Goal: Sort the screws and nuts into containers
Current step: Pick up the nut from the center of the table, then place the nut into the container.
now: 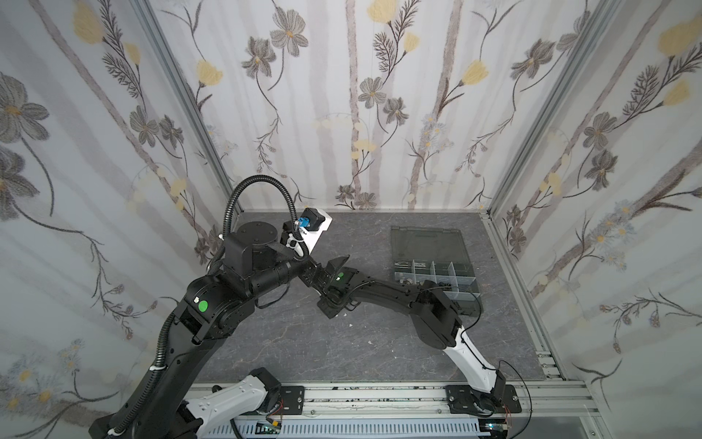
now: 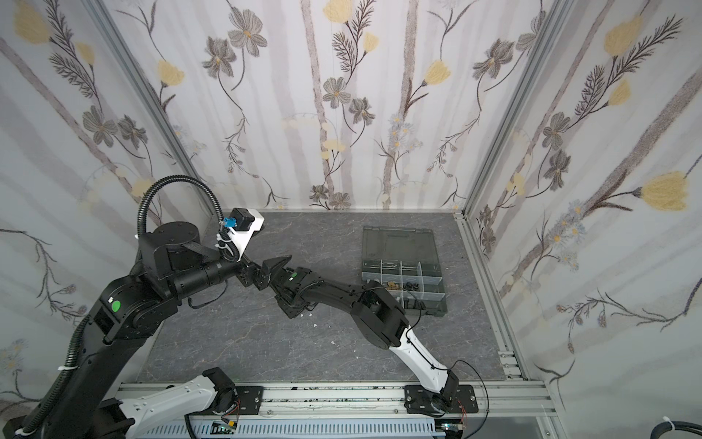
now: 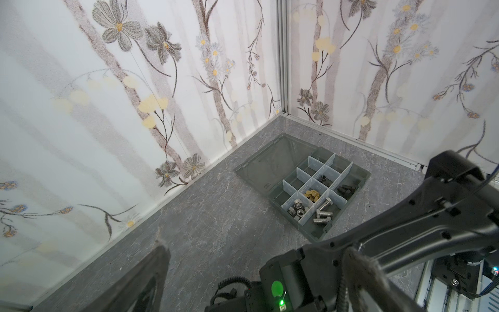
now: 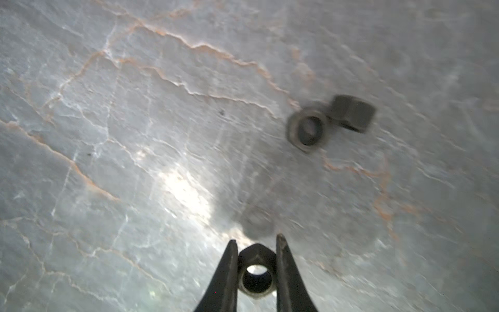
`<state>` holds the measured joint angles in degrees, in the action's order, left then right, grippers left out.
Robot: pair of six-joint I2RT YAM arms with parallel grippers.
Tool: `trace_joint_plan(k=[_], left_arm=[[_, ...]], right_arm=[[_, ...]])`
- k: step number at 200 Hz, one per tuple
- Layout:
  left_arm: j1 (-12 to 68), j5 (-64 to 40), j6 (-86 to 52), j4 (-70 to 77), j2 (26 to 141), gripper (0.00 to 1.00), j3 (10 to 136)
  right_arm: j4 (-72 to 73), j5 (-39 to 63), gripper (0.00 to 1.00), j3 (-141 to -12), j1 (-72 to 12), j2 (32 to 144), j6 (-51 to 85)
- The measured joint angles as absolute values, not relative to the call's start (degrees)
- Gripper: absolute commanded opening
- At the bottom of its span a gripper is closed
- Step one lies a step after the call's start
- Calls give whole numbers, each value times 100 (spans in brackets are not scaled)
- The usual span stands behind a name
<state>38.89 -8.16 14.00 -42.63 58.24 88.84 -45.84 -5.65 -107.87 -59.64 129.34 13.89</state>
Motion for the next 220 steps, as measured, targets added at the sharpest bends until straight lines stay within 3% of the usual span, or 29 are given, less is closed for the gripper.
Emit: trace_joint_plan(k=[47,106,152,220], left_arm=[[3889,-794,1422,-4254,5811,100,8847],[3889,-768,1470,-4217,5763,100,8759],[3889,-768,1487,-4213,5758,100,8726],[3889,-725,1570,-4180,5771,100,8661]], right_arm=[[-4259,-701,16,-8875,-4993,11185,1533],[-4012,-1044,18,-7091,-2659,9236,1551],[-3719,-1087,18,-6731,-1710,9004,1400],[-3319,-1090,18,-6257,-1463,9292,1378]])
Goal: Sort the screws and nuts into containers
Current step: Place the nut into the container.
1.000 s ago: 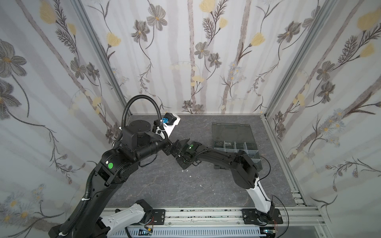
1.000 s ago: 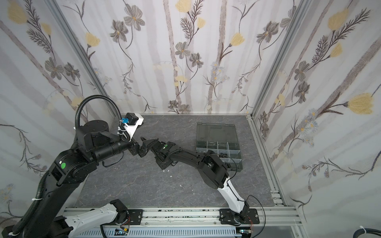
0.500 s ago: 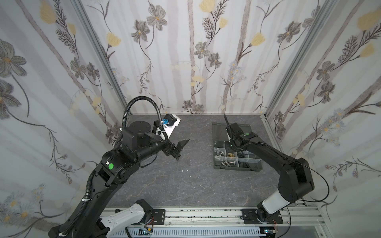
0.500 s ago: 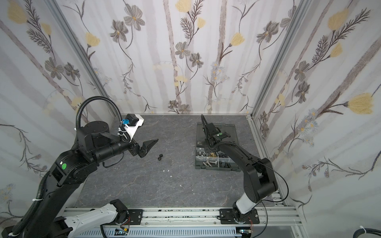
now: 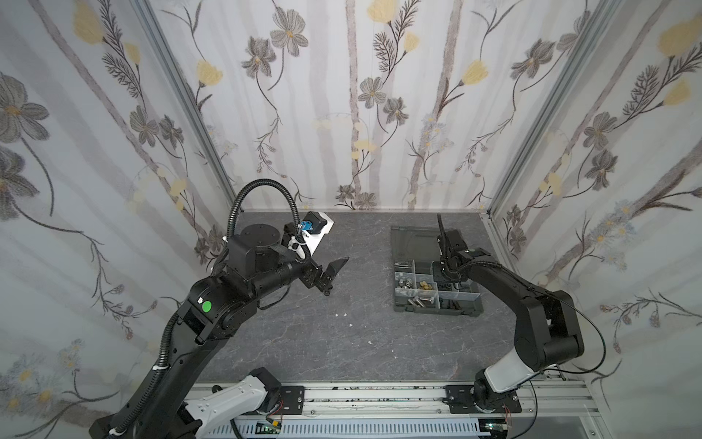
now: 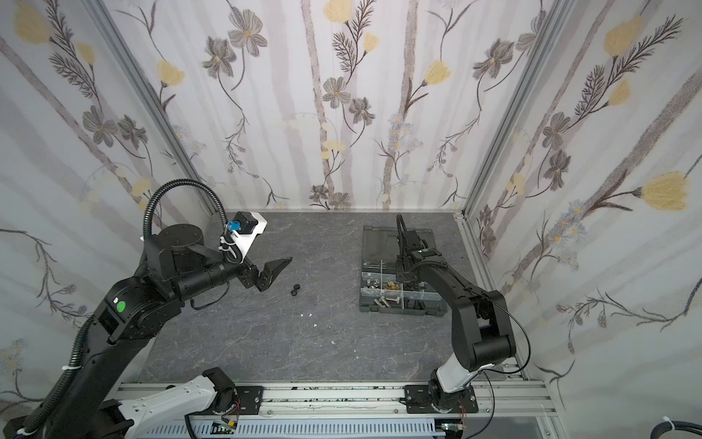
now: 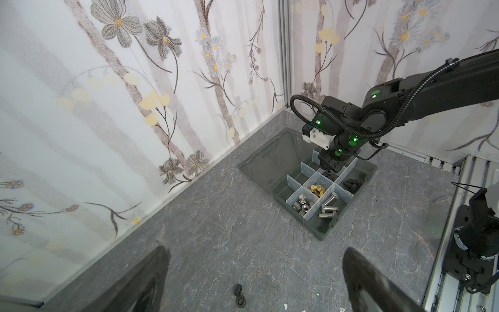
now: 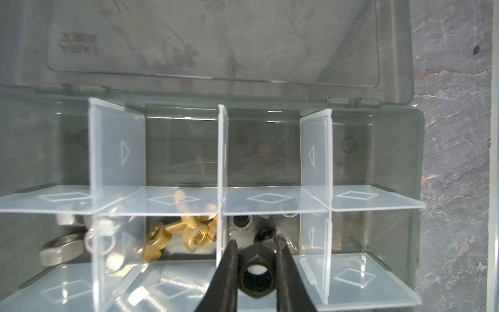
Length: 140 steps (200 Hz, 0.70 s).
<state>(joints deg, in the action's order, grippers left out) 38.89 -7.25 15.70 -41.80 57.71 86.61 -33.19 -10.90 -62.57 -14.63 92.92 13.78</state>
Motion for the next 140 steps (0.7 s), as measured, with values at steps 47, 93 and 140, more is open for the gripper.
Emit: trace_joint_plan(k=[47,93,140], left_arm=[[3889,-711,1634,-4178,5791,100,8639],[3889,-709,1636,-4178,5769,100,8637],[3889,-711,1636,-4178,5769,100,8639]], right_arm=[[-3192,-1111,19,-6077,-1391,9347,1339],[-3096,-1111,22,-6073,-1391,9437,1339],[-3107,-1131,33,-6141,-1391,9500,1317]])
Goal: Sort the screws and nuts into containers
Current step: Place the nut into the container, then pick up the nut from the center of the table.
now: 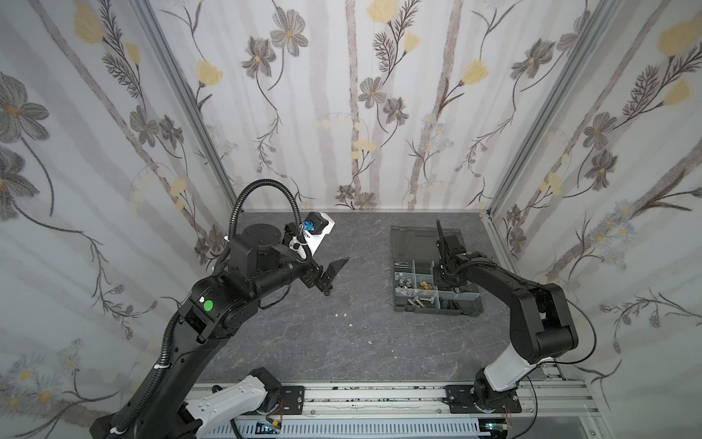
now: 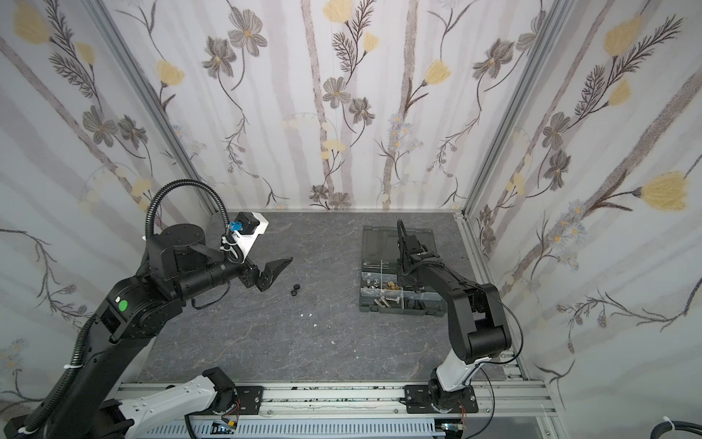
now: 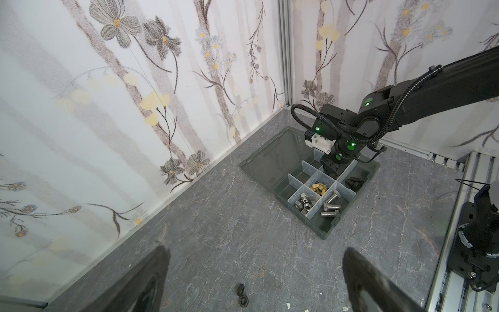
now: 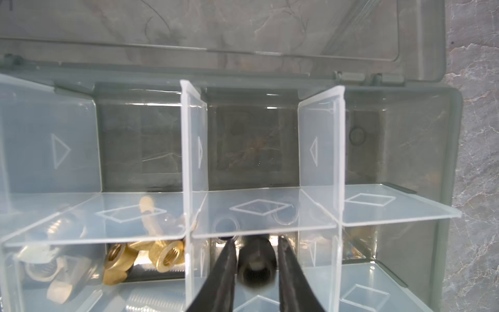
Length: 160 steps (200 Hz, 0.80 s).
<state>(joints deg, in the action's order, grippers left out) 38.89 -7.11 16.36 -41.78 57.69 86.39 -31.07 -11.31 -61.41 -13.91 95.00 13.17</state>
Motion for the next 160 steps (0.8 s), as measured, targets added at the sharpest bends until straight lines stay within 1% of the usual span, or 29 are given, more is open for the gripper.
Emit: trace_joint_plan(k=[13,53,88,123,160], left_arm=[[3889,-711,1638,-4178,5769,100,8639],[3889,-711,1649,-4178,5745,100,8639],[3889,-711,1651,-4178,5756,100,8641],[3889,-714,1651,-4176,5791,100,8650],[3889,-714,1651,-4178,5754,100,8656]], right_arm=[[-3116,-1153,35,-6184,-1391,9500,1304],[-3336,-1358,36,-6490,-1525,9445,1288],[-3610,-1540,40,-7376,-2467,9544,1232],[-3701,-1518,43,-8685,-3570,10530,1260],[-3754,-1214,50,-10250,-4491,11907,1343]])
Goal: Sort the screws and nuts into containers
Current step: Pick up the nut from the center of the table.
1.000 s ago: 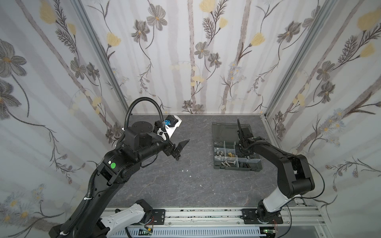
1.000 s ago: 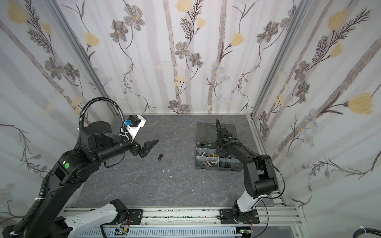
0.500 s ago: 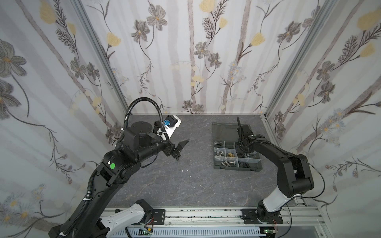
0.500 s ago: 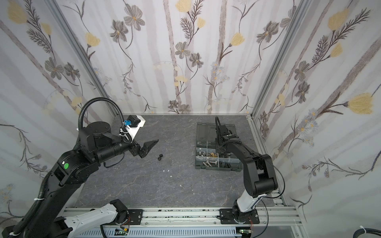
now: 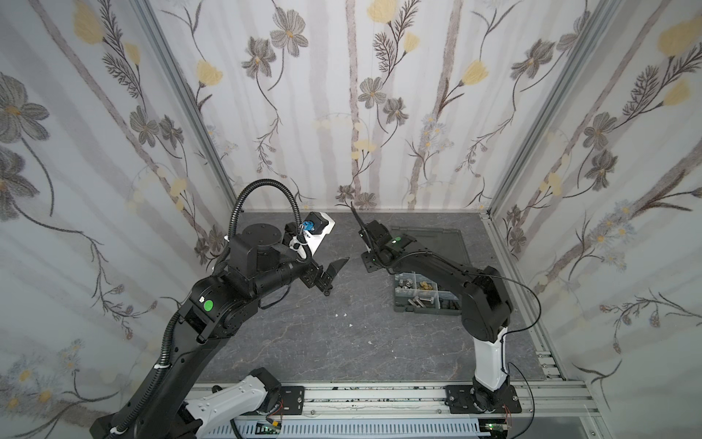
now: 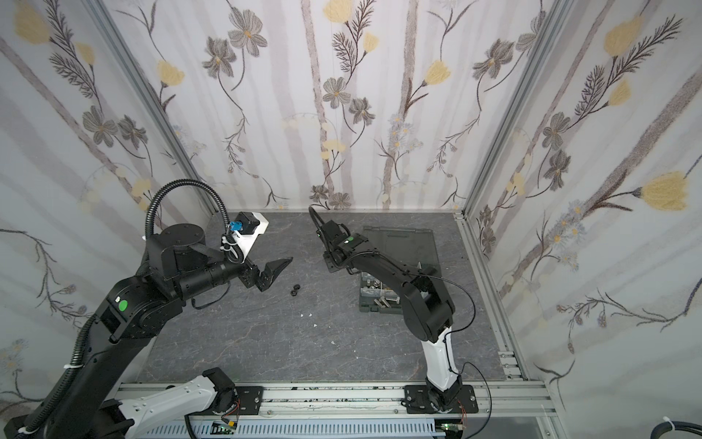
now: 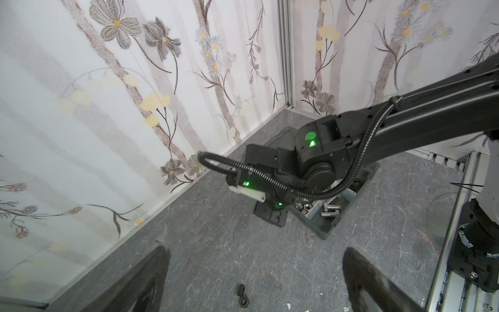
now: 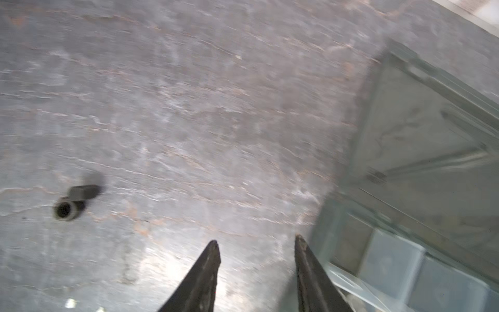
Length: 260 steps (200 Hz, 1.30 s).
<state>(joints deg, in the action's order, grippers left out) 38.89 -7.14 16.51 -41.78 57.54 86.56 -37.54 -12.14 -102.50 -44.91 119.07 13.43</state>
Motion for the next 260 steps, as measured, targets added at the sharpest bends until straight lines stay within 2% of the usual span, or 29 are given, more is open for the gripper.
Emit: trace_joint_plan(k=[51,119,211,260], left_arm=[[3889,-711,1653,-4176,5662,100,8656],[3889,-714,1653,-4125,5623,100,8597],[3889,-733,1653,-4053,5614,100,8597],[3889,-733,1653,-4051,5592,100,8569]], right_arm=[[-3911,-607,54,-12088,-5216,13310,1396],[-3968,-290,57,-12322,-5293,13935,1608],[-3966,-134,46,-12331,-5293,14230,1715],[-3966,-56,36,-12331,-5308,14256,1752]])
